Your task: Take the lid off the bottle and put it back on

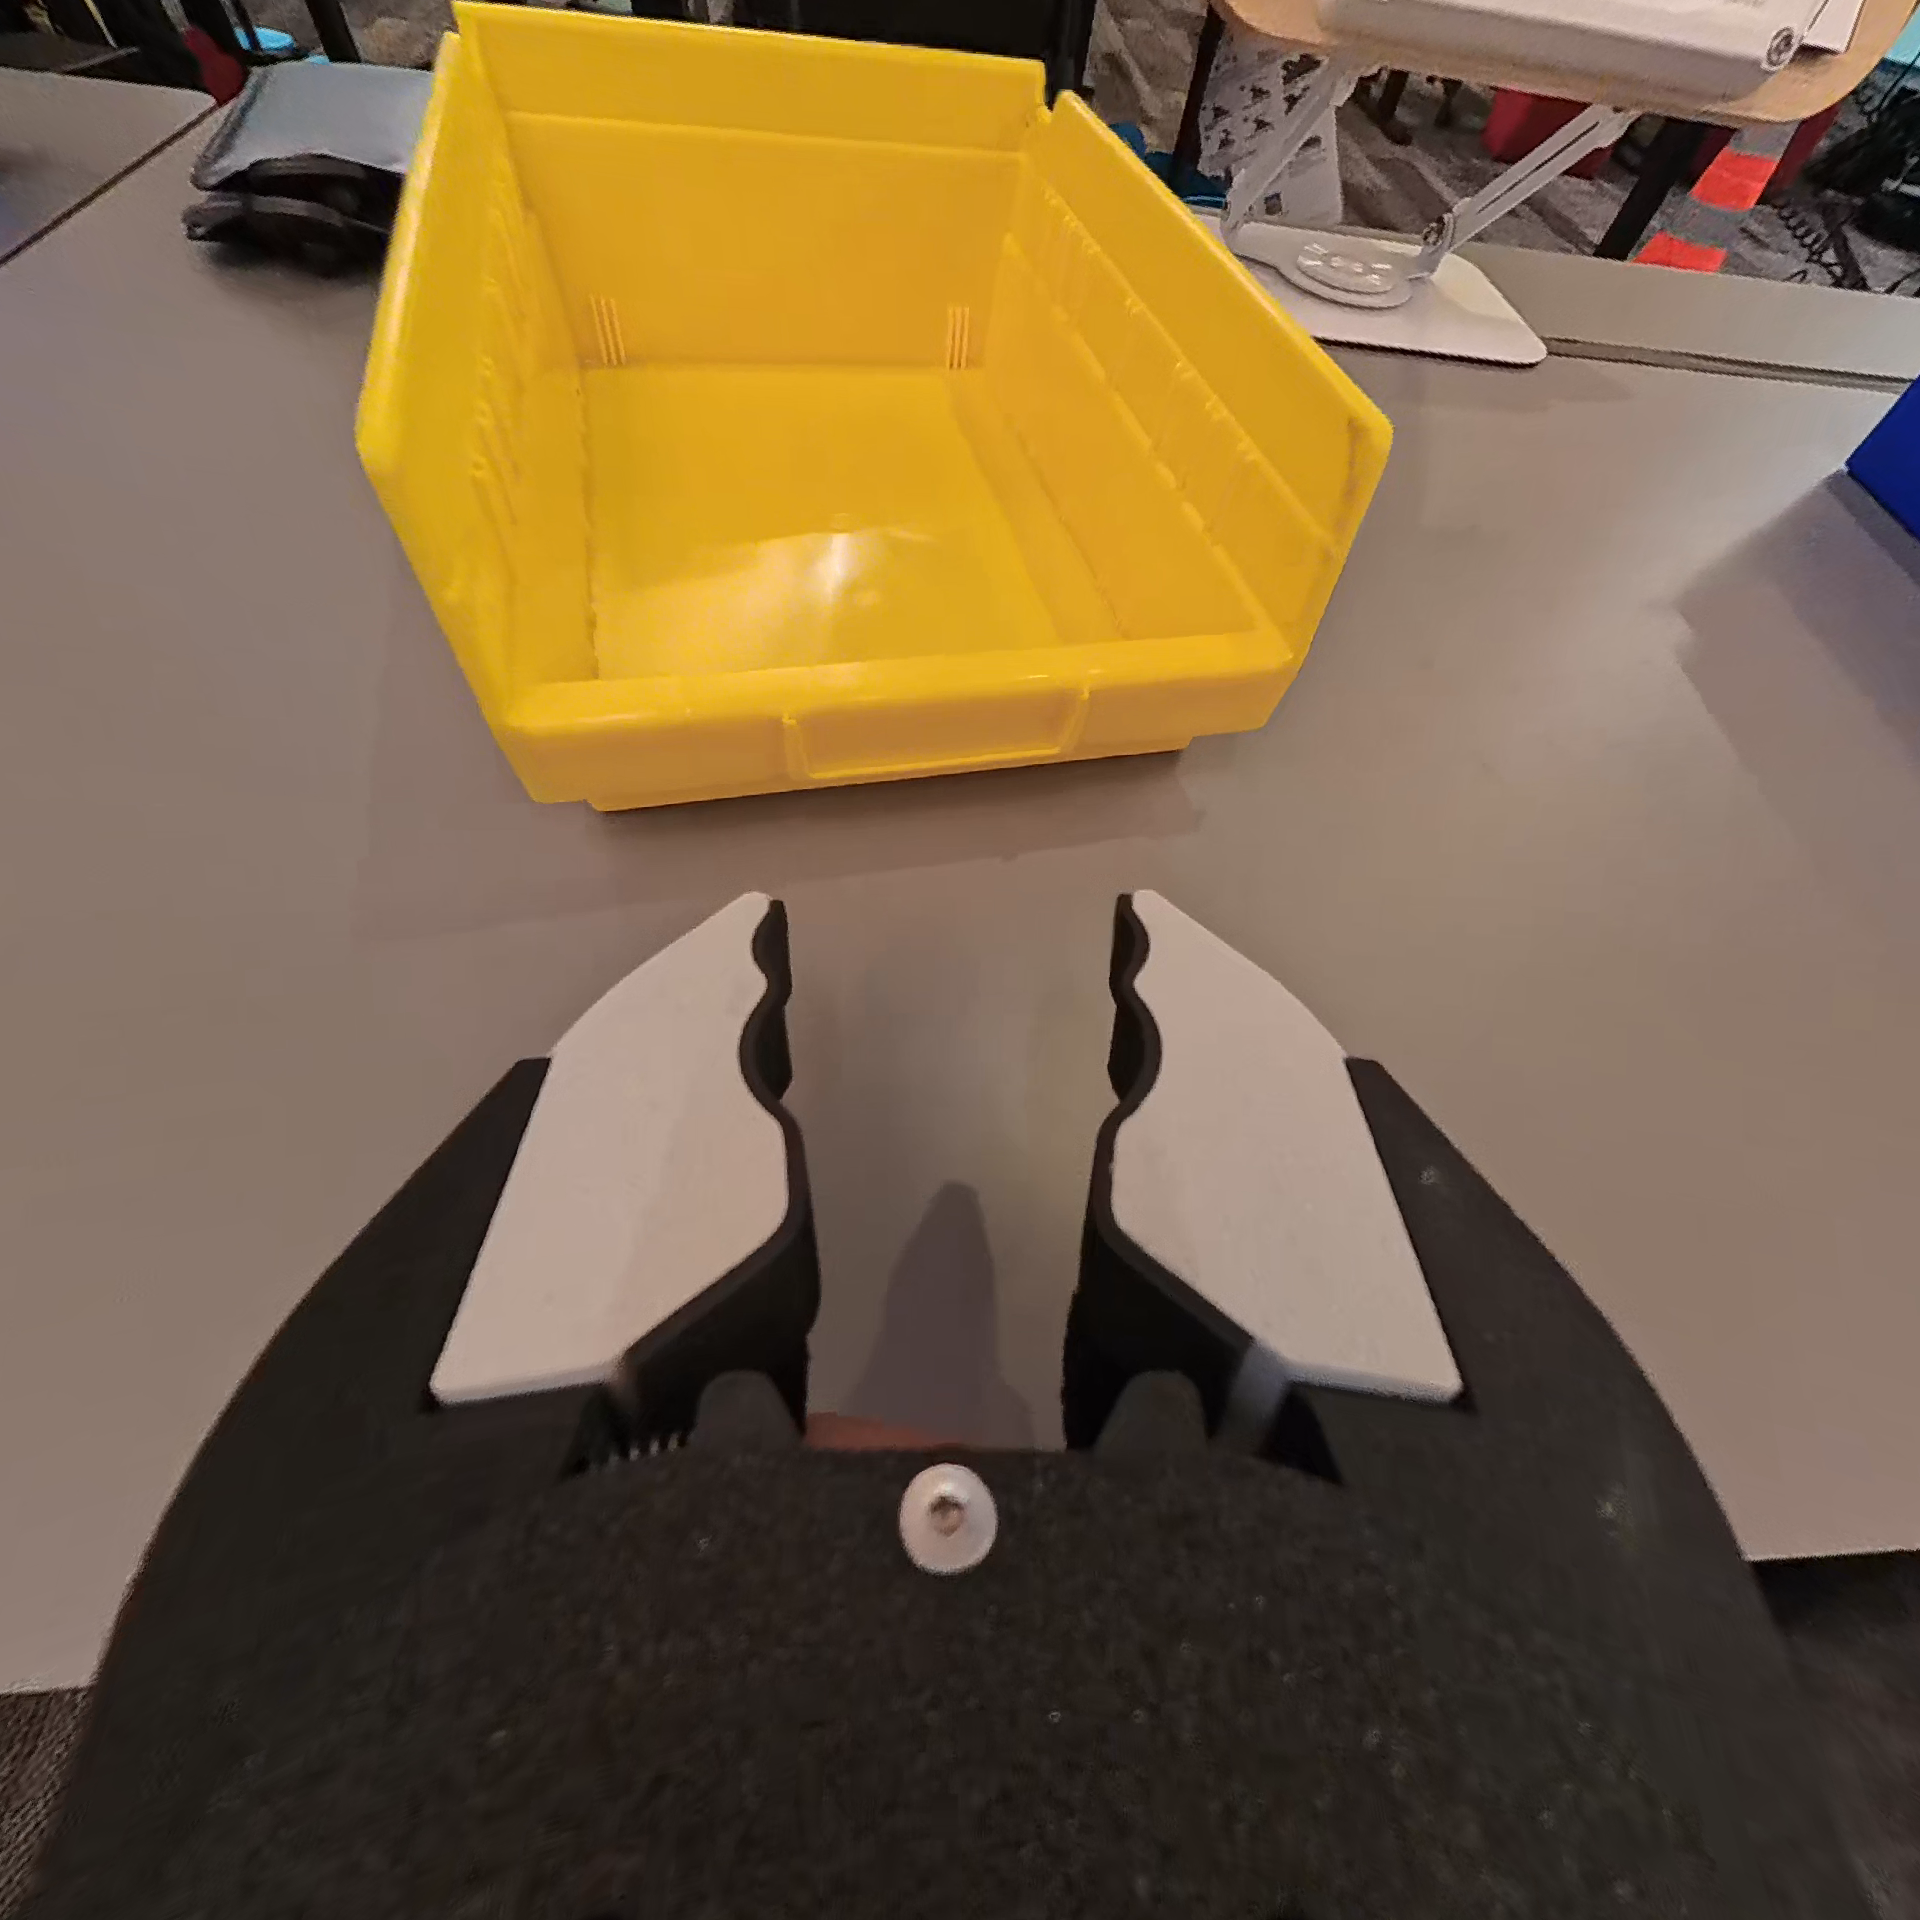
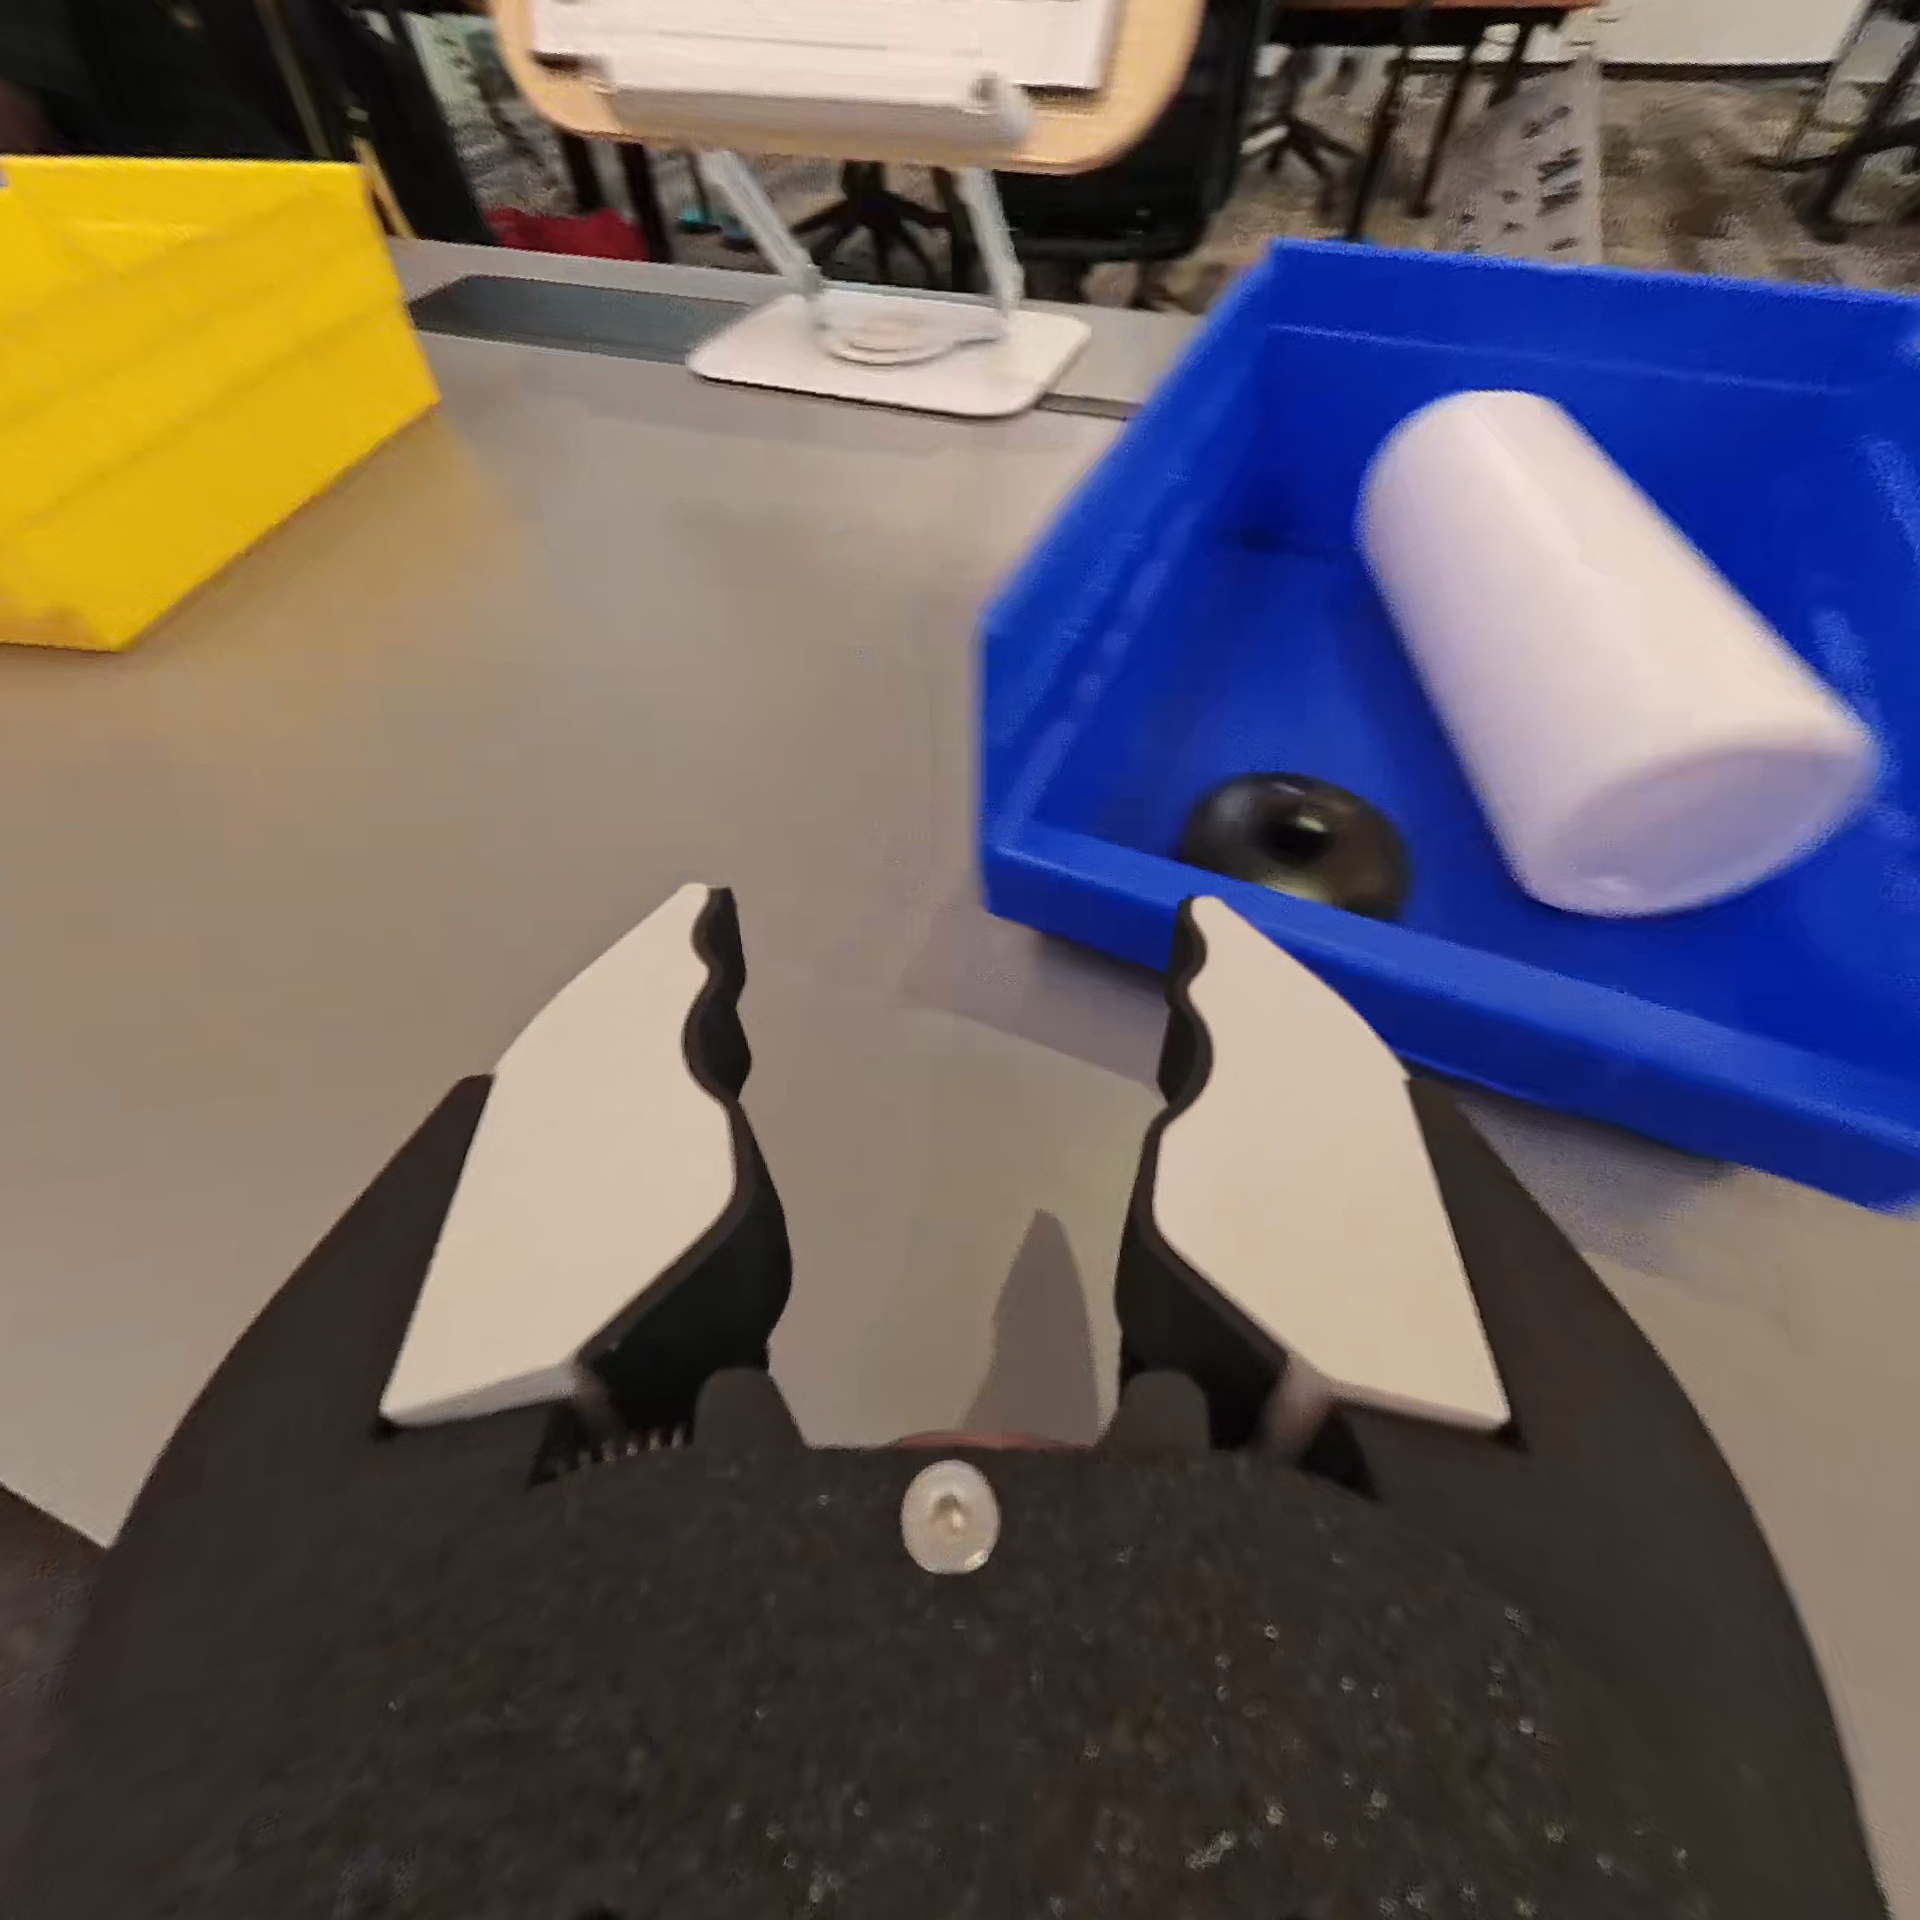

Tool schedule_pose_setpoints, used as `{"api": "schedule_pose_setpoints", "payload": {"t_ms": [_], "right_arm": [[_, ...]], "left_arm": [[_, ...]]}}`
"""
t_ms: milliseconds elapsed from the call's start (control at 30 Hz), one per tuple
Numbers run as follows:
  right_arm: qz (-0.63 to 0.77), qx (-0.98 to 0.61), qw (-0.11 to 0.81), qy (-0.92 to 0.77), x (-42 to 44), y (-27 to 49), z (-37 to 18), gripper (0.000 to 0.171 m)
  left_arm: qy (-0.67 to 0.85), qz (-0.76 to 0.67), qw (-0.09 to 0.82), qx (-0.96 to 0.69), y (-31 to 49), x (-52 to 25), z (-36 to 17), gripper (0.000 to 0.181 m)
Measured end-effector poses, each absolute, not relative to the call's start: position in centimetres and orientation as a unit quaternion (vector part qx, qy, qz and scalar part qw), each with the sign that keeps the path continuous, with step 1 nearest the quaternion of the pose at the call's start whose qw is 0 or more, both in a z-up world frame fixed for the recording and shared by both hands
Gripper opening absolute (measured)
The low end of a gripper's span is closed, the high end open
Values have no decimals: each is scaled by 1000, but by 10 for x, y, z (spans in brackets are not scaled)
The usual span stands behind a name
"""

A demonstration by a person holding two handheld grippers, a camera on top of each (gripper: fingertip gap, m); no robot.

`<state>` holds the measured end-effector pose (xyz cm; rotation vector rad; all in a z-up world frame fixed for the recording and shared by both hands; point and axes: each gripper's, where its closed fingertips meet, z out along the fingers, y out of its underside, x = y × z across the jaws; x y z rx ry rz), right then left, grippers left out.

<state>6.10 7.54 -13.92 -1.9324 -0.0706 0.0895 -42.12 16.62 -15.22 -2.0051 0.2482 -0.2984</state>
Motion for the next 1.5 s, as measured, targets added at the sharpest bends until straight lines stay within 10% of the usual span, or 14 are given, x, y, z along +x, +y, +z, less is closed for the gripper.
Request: {"api": "schedule_pose_setpoints", "payload": {"t_ms": [367,500,967,1133,1267,1500], "right_arm": [[92,-840,533,-39,6,152,-156,108],[187,-804,556,-91,-28,135,-136,76],[-100,-773,601,176,155,46,-126,68],[-82,-828,520,193,173,75,-170,47],[-24,-828,516,220,161,83,-171,10],[-65,-816,549,167,112,109,-137,4]], "left_arm": [[150,-130,531,-824,160,-400,-147,63],[233,-172,544,-788,151,-334,-137,67],[366,-285,442,-768,144,5,-160,67],[339,-252,456,-784,171,18,-168,13],[330,-218,463,-793,180,3,-167,9],[290,-205,487,-798,193,-65,-150,8]]}}
